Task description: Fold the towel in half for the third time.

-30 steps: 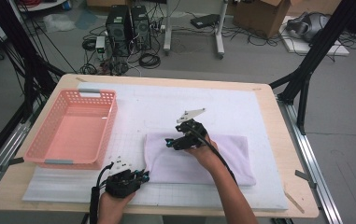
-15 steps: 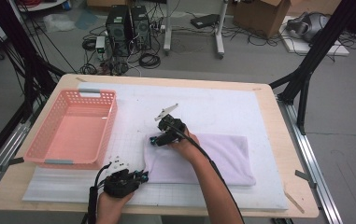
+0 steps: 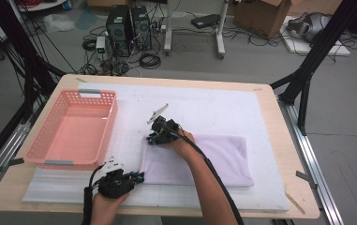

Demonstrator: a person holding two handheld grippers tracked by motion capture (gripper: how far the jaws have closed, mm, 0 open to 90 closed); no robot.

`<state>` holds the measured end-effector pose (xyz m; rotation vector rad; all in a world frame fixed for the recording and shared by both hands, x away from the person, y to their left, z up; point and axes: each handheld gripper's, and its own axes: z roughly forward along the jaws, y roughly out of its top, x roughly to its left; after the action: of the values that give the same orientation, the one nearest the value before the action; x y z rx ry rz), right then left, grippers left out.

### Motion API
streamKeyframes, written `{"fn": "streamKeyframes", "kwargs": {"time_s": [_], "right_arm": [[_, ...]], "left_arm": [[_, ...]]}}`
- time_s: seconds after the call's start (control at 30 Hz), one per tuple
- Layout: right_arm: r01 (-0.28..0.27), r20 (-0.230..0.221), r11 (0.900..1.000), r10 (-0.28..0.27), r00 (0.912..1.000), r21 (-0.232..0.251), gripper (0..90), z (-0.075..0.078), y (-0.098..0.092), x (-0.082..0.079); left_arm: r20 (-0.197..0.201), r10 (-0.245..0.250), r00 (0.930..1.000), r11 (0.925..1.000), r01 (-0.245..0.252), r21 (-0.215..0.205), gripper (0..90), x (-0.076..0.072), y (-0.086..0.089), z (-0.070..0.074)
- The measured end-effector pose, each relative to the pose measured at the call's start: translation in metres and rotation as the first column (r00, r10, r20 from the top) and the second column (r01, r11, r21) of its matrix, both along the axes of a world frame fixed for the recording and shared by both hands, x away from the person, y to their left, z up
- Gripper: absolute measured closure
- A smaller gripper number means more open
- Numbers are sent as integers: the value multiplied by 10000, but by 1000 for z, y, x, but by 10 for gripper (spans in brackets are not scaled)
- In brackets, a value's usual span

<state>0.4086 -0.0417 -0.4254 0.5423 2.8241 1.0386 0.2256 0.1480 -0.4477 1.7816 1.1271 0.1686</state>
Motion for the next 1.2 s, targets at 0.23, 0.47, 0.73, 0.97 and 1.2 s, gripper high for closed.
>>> {"fn": "streamKeyframes", "kwargs": {"time_s": [0.23, 0.47, 0.73, 0.97, 1.2], "right_arm": [[-174, 617, 9957, 118, 9980, 906, 820, 20, -3, -8], [161, 1017, 9848, -341, 9942, 1731, 823, 47, -36, -16], [896, 1139, 9760, -1138, 9869, 1986, 823, 58, -83, -20], [1419, 1147, 9681, -1680, 9791, 2064, 823, 57, -117, -22], [1876, 1042, 9595, -2128, 9715, 2099, 823, 53, -151, -25]], "left_arm": [[599, 5, 9982, 9995, 14, -318, 837, -5, 2, 22], [1097, -410, 9931, 9955, 500, -803, 836, 1, -14, 42], [1229, -1113, 9862, 9888, 1222, -854, 835, 13, -53, 54], [1155, -1725, 9782, 9805, 1817, -747, 833, 24, -90, 60], [1024, -2144, 9714, 9727, 2219, -679, 830, 34, -126, 56]]}}
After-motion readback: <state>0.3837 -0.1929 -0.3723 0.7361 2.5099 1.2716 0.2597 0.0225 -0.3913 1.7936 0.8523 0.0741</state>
